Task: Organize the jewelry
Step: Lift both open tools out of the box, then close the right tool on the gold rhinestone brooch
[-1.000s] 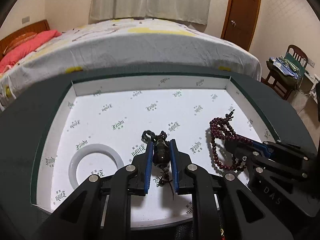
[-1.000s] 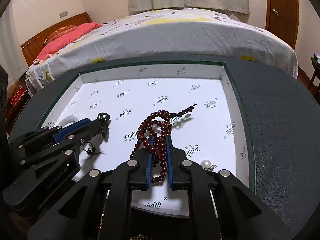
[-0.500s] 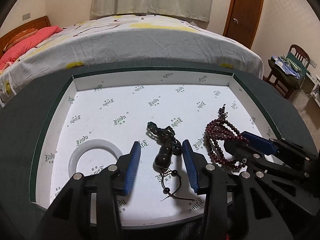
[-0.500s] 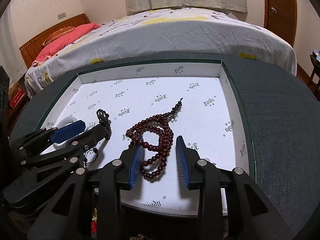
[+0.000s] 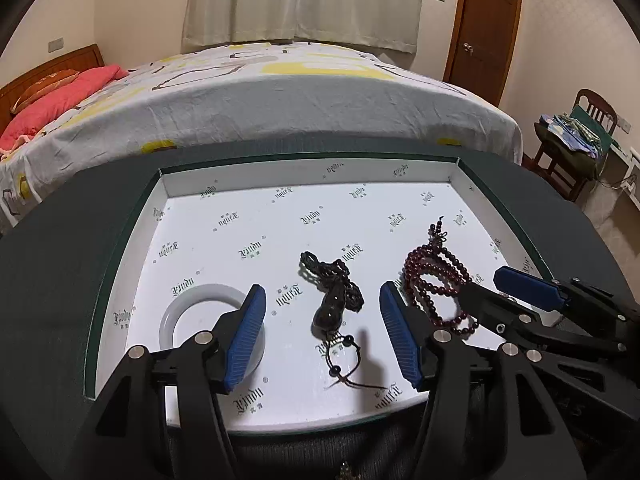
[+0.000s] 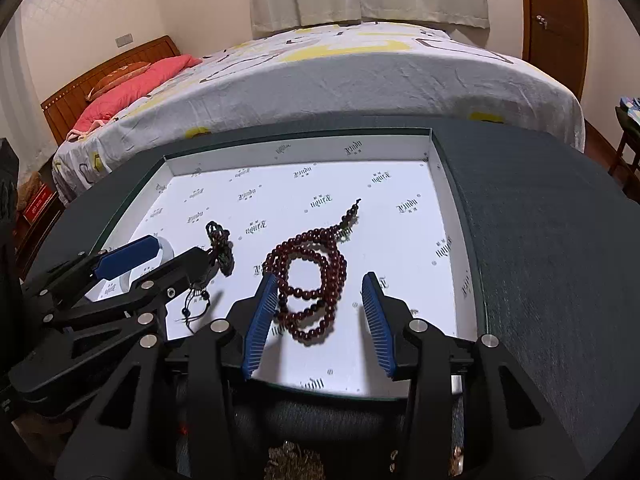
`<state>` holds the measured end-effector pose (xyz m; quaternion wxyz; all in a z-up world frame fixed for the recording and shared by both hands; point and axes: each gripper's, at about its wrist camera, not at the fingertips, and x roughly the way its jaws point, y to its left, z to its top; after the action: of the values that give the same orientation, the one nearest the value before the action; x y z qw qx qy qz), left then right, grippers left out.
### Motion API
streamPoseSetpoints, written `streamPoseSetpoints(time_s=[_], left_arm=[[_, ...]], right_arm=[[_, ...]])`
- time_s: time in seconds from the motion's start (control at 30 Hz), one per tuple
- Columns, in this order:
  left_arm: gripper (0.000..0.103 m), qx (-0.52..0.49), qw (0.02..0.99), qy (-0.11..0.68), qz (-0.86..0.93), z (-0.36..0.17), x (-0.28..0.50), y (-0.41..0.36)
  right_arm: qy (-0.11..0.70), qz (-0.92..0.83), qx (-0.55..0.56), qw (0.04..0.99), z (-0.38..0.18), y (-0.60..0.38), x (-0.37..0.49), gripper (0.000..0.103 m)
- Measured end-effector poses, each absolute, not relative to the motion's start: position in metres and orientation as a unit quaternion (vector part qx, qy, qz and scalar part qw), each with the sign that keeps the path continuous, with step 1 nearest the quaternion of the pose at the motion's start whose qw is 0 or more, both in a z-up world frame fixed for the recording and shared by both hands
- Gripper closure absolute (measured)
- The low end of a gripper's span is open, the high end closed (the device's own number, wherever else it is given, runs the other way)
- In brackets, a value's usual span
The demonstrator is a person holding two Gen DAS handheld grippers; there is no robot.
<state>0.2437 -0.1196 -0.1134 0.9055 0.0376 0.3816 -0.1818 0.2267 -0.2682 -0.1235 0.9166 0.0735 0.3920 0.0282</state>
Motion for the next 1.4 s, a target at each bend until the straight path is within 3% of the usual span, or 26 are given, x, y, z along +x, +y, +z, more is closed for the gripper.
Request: streamPoseSetpoints(time_s=[0.57, 0.9, 1.4], left_arm=[[0.045, 0.034, 0.946, 0.283, -0.153, -0.075, 0.163, -0.093], [0.045, 0.030, 0.941, 0.313, -0.124, -0.095, 0.128, -0.071], [0.045, 0.031, 0.933, 0.340, -0.114, -0.113, 0.124, -0.061]], right_arm=[[0.350, 0.005, 0.068, 0.934, -0.105, -0.264, 0.143, 0.060], [0.383, 0.016, 0.055, 0.922, -0.129, -0.248, 0.112, 0.061], [0.422, 0.018, 0.039, 0.905, -0.144, -0.236, 0.135, 0.061]])
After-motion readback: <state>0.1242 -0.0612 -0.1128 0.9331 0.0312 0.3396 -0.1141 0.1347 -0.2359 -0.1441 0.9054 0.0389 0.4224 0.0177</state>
